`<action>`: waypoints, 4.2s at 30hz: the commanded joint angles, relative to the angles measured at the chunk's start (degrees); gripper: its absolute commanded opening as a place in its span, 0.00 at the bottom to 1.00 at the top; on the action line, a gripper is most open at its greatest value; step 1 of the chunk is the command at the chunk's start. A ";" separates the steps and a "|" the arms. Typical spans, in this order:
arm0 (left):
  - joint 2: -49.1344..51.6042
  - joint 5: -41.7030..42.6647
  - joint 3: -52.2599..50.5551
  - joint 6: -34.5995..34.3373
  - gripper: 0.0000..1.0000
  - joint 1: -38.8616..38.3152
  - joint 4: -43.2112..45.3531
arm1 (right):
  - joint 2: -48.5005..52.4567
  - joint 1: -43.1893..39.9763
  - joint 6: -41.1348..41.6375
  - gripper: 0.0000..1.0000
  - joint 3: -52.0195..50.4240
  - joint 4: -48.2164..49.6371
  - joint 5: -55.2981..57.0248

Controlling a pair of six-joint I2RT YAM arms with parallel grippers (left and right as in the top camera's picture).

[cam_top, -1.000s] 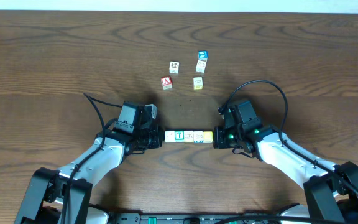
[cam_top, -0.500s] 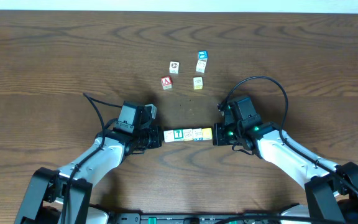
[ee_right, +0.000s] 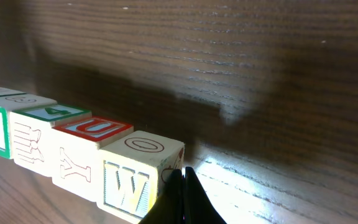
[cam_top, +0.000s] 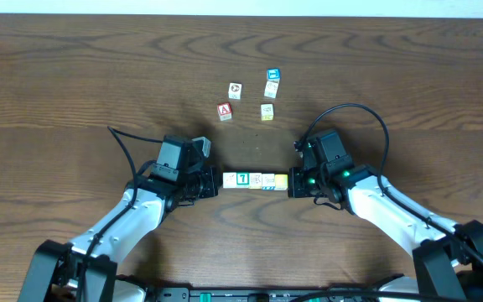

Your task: Lift 5 blocks

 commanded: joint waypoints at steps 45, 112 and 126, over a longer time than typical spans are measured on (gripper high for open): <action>-4.68 13.86 3.45 -1.99 0.07 -2.56 0.61 | -7.69 4.57 0.22 0.01 5.07 -1.70 -17.77; -8.98 13.86 4.09 -2.86 0.07 -2.56 0.79 | -7.85 4.57 -0.44 0.01 6.54 -7.04 -16.48; -9.18 13.86 4.09 -3.06 0.07 -2.56 0.76 | -7.89 4.57 -0.46 0.01 7.74 -7.28 -16.52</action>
